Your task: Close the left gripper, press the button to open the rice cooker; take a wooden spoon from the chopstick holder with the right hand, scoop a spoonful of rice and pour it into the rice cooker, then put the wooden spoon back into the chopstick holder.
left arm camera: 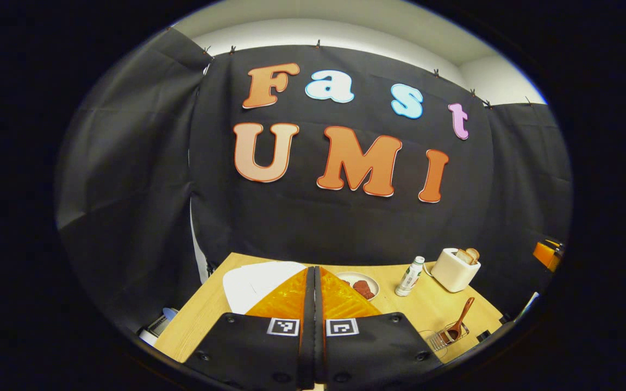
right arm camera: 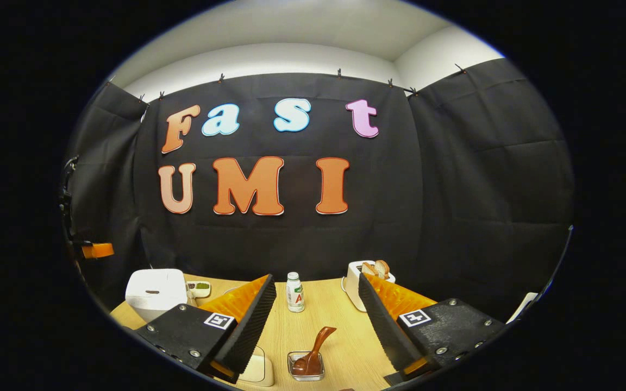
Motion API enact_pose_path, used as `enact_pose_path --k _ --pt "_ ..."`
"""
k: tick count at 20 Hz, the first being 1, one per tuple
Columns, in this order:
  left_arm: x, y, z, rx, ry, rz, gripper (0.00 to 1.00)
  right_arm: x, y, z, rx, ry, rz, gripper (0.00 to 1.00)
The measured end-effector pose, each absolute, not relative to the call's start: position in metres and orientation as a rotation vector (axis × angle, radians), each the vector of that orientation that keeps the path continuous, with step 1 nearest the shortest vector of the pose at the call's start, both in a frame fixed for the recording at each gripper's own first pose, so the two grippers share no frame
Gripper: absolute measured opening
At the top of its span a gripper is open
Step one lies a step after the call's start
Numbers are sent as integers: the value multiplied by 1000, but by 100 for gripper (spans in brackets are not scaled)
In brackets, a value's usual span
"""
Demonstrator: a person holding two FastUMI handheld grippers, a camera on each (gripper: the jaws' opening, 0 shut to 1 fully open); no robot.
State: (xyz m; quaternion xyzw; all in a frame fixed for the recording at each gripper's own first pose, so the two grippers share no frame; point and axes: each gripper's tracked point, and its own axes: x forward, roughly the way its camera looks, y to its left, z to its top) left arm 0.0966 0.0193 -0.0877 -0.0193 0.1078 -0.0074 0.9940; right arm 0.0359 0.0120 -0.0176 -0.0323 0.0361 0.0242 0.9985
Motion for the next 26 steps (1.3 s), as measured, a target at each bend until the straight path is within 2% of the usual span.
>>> enact_pose_path --k 7,14,26 --pt "143 23 -163 -32 346 -8 4 37 -4 -38 -55 133 14 95" --pt "163 27 -220 -46 461 -4 4 33 -25 -45 -93 138 -54 95" --pt "165 32 -246 -49 515 2 5 25 -45 -54 -47 166 -110 95"
